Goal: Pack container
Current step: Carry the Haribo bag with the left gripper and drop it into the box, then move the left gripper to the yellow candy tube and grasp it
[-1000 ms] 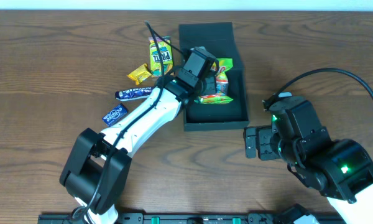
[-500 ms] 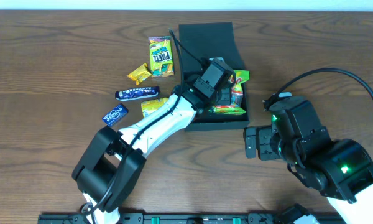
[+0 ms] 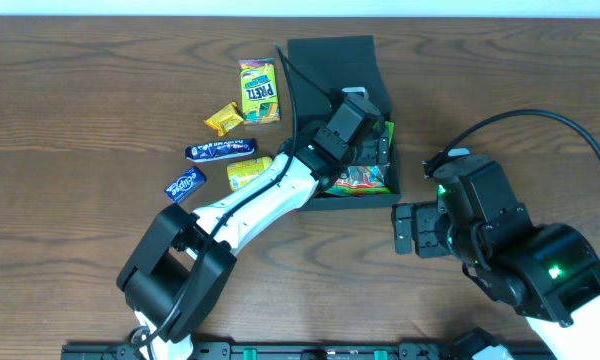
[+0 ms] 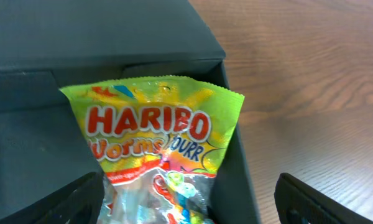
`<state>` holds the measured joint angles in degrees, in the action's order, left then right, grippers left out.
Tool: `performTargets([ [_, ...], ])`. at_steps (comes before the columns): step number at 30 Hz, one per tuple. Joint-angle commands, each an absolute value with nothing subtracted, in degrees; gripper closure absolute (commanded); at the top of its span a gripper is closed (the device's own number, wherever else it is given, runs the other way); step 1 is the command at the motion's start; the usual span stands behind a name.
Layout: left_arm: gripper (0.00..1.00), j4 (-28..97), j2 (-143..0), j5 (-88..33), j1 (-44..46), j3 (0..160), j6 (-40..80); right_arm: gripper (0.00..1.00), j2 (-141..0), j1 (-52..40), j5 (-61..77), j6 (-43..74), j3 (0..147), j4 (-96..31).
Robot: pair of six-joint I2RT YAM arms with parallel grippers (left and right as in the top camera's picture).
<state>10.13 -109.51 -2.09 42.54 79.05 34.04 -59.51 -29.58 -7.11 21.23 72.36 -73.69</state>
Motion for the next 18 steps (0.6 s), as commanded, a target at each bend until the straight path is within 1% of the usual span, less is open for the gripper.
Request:
performTargets([
  [1,0.16,10.5,-107.1,1.9,42.5,79.5,27.0,0.01,-59.3,-29.2,-7.5,20.5,72.7,-73.7],
  [3,0.18,10.9,-105.3,4.8,42.3,79.5,23.2,0.01,-59.3,-29.2,-7.5,20.5,72.7,-73.7],
  [6,0.15,13.9,-101.9,11.8,41.6,79.5,20.5,0.01,-59.3,-29.2,-7.5,20.5,72.7,-73.7],
  [7,0.14,15.5,-100.7,13.5,41.2,79.5,19.0,0.01,-59.3,-29.2,-7.5,20.5,72.7,-73.7],
  [10,0.04,22.0,-96.2,18.6,40.0,79.5,13.0,0.01,-59.3,-29.2,-7.5,20.5,72.7,-73.7],
  [11,0.03,24.1,-94.7,20.2,39.5,79.5,12.8,0.01,-59.3,-29.2,-7.5,20.5,72.7,-73.7],
  [12,0.05,25.8,-93.3,20.3,39.0,79.5,12.9,0.01,-59.3,-29.2,-7.5,20.5,72.7,-73.7],
  [18,0.05,33.7,-87.3,19.7,35.4,79.5,21.6,0.01,-59.3,-29.2,-7.5,20.5,72.7,-73.7],
])
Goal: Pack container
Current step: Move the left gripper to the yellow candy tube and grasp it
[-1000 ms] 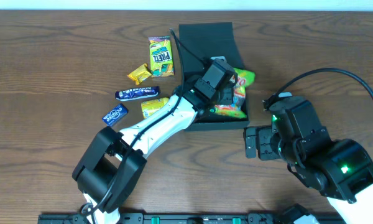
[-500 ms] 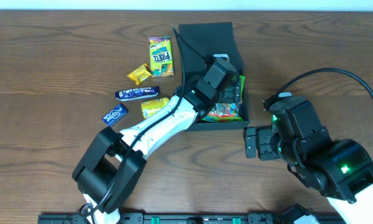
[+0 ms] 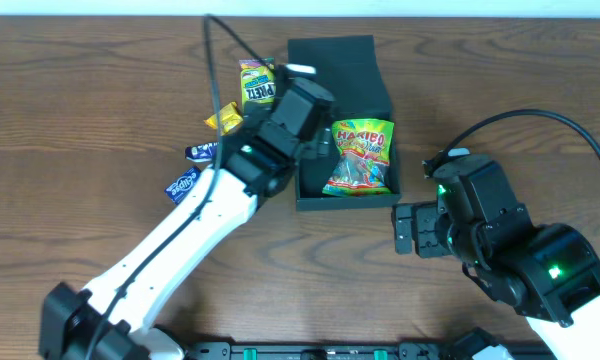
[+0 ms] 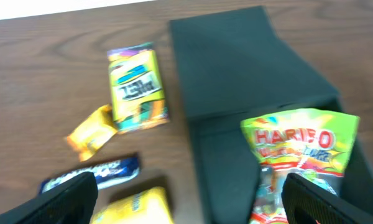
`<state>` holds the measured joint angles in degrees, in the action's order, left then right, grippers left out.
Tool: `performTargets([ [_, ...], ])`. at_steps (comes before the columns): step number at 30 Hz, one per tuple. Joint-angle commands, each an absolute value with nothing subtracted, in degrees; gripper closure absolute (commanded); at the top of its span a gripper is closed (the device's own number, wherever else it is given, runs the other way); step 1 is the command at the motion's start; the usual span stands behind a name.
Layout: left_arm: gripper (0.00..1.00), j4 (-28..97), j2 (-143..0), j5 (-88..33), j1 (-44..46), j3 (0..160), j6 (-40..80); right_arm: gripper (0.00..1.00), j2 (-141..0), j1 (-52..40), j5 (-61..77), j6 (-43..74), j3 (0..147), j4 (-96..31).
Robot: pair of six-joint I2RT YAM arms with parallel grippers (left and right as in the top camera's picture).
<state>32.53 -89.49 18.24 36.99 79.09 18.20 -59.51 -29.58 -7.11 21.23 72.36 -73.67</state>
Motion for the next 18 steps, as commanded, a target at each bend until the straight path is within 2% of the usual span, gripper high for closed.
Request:
performTargets([
  [1,0.05,33.8,-86.8,18.1,34.9,79.5,21.9,0.01,-59.3,-29.2,-7.5,20.5,72.7,-73.7],
  [3,0.05,37.9,-86.0,13.2,34.5,79.5,19.8,0.01,-59.3,-29.2,-7.5,20.5,72.7,-73.7],
  [6,0.05,37.0,-86.2,12.4,34.5,79.5,18.2,0.01,-59.3,-29.2,-7.5,20.5,72.7,-73.7],
  [9,0.02,37.2,-86.2,12.0,34.5,79.5,23.2,0.01,-59.3,-29.2,-7.5,20.5,72.7,-73.7],
  [14,0.05,45.8,-86.6,13.5,32.4,79.4,52.9,0.01,-59.3,-29.2,-7.5,20.5,72.7,-73.7],
  [18,0.05,49.8,-87.9,13.9,30.0,79.3,64.1,0.01,-59.3,-29.2,-7.5,20.5,72.7,-73.7],
])
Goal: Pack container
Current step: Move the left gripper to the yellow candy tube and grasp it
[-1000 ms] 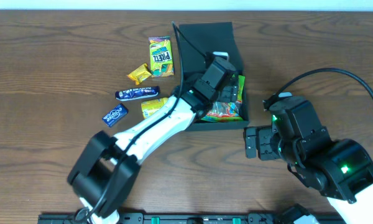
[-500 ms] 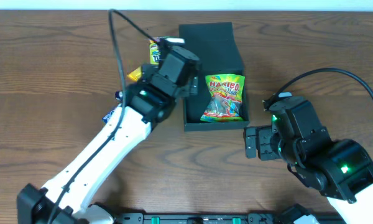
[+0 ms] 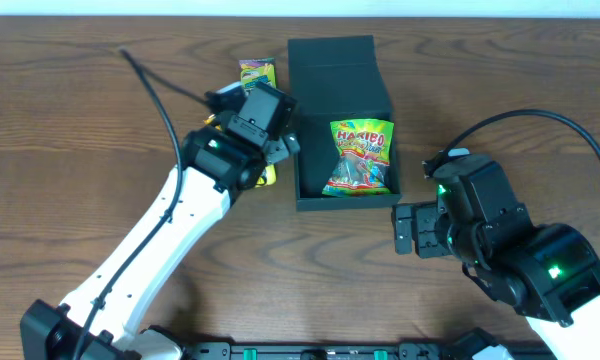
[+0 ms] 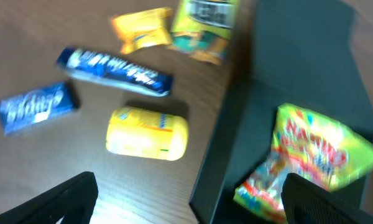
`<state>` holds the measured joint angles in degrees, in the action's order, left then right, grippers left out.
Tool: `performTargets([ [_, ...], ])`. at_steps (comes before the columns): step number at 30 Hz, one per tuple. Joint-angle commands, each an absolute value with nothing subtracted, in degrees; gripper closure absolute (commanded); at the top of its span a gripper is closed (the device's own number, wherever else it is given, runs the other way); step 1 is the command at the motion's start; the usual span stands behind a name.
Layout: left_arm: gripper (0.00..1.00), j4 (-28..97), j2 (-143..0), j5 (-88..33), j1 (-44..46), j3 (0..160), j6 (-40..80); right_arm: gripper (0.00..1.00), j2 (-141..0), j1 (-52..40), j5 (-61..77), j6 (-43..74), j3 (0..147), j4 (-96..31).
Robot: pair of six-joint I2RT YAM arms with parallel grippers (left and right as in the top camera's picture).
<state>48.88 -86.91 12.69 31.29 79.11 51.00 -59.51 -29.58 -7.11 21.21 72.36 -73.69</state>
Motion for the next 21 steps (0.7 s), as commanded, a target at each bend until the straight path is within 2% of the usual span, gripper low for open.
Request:
performTargets([
  [1,0.05,51.5,-89.0,13.6,29.1,79.3,68.0,0.01,-59.3,-29.2,-7.5,20.5,72.7,-73.7],
  [7,0.05,52.4,-98.2,6.4,27.7,79.3,73.8,0.01,-59.3,-29.2,-7.5,20.5,72.7,-73.7],
  [21,0.02,50.2,-111.2,-6.2,20.7,79.3,78.1,0.01,-59.3,-29.2,-7.5,20.5,72.7,-73.7],
])
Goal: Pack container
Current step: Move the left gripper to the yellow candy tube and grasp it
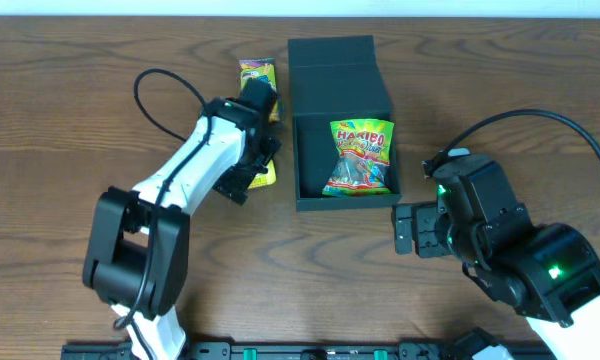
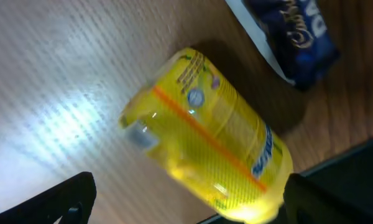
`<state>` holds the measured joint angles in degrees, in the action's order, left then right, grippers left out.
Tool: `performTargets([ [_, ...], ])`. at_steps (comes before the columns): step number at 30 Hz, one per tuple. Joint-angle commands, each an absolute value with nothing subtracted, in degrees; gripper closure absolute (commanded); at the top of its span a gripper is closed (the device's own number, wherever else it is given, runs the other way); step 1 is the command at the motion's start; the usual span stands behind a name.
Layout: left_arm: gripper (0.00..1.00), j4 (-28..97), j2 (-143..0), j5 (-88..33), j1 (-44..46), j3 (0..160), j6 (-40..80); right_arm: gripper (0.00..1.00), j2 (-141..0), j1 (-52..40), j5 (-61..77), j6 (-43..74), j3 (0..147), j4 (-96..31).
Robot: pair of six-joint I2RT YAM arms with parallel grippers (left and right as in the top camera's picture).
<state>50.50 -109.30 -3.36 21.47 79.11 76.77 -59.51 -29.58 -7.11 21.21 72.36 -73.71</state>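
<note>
The black box (image 1: 342, 60) stands open at mid-table with a Haribo bag (image 1: 360, 155) lying inside. Left of the box lies a yellow packet (image 2: 211, 143), a strip of it showing in the overhead view (image 1: 264, 177). My left gripper (image 2: 186, 208) is open and low over it, one finger (image 2: 62, 199) on each side, not touching it. From above, the left gripper (image 1: 250, 155) covers most of the packet. My right gripper (image 1: 404, 230) hovers off the box's near right corner, holding nothing that I can see.
A blue wrapper (image 2: 295, 31) lies just beyond the yellow packet. A yellow-green Pretz packet (image 1: 256, 72) lies by the box's far left side. The left arm hides the other sweets from above. The box wall (image 2: 354, 168) is close beside the packet.
The left gripper was higher above the loose sweets left of the box. Now it is low, open around the yellow packet. The right arm has not moved.
The left gripper stood open inside the box over the Haribo bag. Then it was out of the box, with the bag left inside. Then it was above the sweets to the left, and now it straddles the yellow packet.
</note>
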Motion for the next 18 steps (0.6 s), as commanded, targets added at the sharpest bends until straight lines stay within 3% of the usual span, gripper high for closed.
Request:
performTargets([
  [1,0.02,49.8,-111.9,-6.9,20.5,79.3,78.1,0.01,-59.3,-29.2,-7.5,20.5,72.7,-73.7],
  [6,0.0,48.3,-113.9,-7.4,20.5,79.3,80.4,0.01,-59.3,-29.2,-7.5,20.5,72.7,-73.7],
  [18,0.3,47.8,-115.1,-2.4,20.6,79.3,79.8,0.01,-59.3,-29.2,-7.5,20.5,72.7,-73.7],
])
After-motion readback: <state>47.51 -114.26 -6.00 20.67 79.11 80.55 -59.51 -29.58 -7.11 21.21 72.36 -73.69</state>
